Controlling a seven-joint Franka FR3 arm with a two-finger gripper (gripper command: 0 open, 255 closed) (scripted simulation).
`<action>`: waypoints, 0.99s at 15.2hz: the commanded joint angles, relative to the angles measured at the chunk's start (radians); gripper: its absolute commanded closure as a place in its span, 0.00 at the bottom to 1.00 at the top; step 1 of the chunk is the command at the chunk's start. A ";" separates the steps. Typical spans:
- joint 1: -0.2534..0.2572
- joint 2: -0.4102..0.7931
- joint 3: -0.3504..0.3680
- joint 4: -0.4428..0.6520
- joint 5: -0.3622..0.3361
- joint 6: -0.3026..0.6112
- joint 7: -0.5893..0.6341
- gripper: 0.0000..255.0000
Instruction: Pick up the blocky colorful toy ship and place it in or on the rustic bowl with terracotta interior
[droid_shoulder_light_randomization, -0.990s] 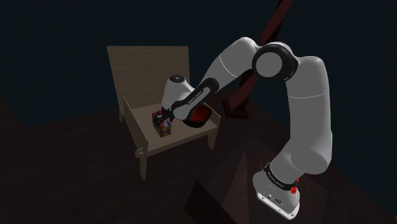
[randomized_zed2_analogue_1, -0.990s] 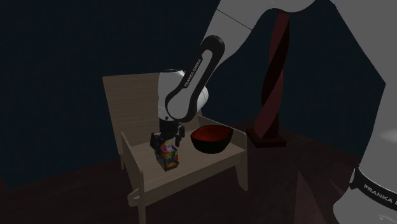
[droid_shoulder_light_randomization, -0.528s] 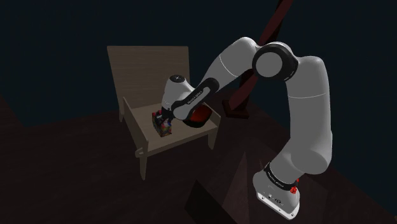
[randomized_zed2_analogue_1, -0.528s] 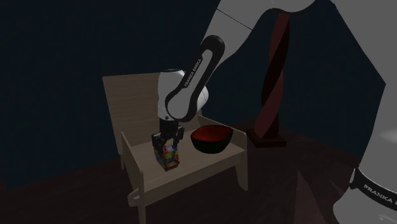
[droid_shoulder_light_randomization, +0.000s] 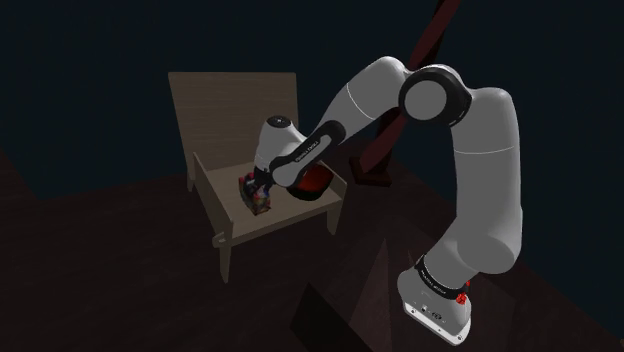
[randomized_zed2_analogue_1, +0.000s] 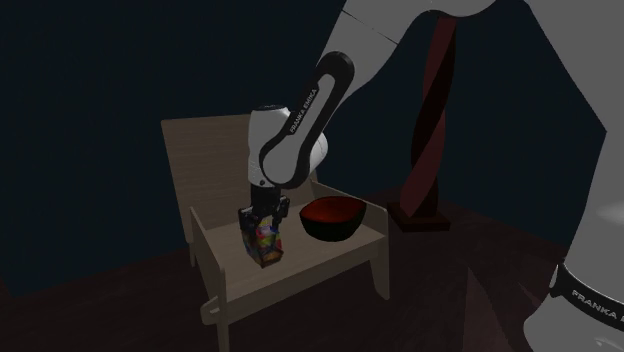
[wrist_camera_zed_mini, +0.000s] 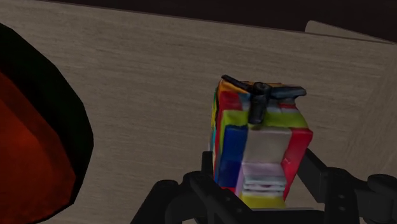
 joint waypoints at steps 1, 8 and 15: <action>-0.003 -0.021 0.007 -0.006 0.005 -0.014 -0.003 1.00; -0.023 -0.101 0.033 -0.024 0.029 -0.077 -0.023 1.00; -0.040 -0.176 0.056 -0.030 0.057 -0.145 -0.045 1.00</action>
